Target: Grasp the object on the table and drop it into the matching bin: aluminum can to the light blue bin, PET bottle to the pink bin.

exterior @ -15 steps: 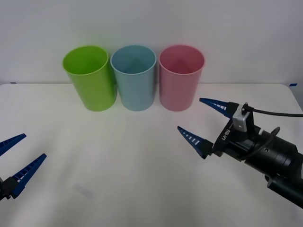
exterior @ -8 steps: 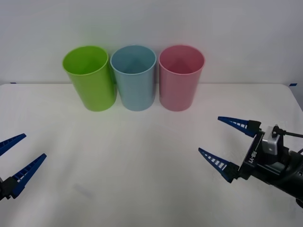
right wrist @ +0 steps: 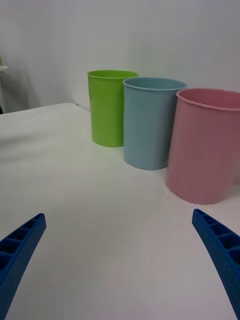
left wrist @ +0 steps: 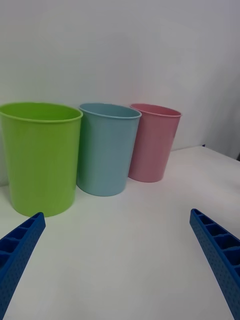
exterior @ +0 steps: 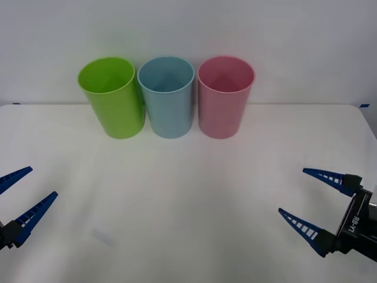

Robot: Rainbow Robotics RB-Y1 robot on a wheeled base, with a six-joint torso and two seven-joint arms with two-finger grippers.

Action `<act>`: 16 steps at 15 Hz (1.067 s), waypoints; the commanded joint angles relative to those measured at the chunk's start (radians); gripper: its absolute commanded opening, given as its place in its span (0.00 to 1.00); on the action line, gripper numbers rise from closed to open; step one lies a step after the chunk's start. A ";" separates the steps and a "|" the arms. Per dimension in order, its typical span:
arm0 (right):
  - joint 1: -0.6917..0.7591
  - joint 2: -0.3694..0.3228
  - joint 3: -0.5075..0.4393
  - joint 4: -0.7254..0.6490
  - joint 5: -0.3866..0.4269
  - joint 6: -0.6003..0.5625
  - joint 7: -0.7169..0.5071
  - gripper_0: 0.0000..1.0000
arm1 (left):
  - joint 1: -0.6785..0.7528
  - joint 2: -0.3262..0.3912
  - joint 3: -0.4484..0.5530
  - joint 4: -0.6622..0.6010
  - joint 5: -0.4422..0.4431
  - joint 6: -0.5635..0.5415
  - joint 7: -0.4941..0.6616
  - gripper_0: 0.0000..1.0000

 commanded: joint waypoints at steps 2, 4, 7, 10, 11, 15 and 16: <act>0.061 0.000 -0.048 0.002 -0.024 -0.013 0.008 1.00 | 0.000 0.000 0.000 0.000 0.000 0.000 0.000 1.00; 0.087 0.000 -0.057 0.002 -0.044 -0.013 0.011 1.00 | 0.000 0.000 0.000 0.000 0.000 0.000 0.000 1.00; 0.124 0.000 -0.076 0.002 -0.064 -0.013 0.019 1.00 | 0.000 0.000 0.000 0.000 0.000 0.000 0.000 1.00; 0.151 0.000 -0.093 0.008 -0.074 -0.014 0.025 1.00 | 0.000 0.000 0.000 0.000 0.000 0.000 0.000 1.00; 0.153 0.000 -0.094 0.019 -0.078 -0.019 0.025 1.00 | 0.000 0.000 0.000 0.000 0.000 0.000 0.000 1.00; 0.153 0.000 -0.105 0.056 -0.081 -0.034 0.032 1.00 | 0.000 0.000 0.000 0.000 0.000 0.000 0.000 1.00; 0.153 0.000 -0.105 0.056 -0.081 -0.034 0.032 1.00 | 0.000 0.000 0.000 0.000 0.000 0.000 0.000 1.00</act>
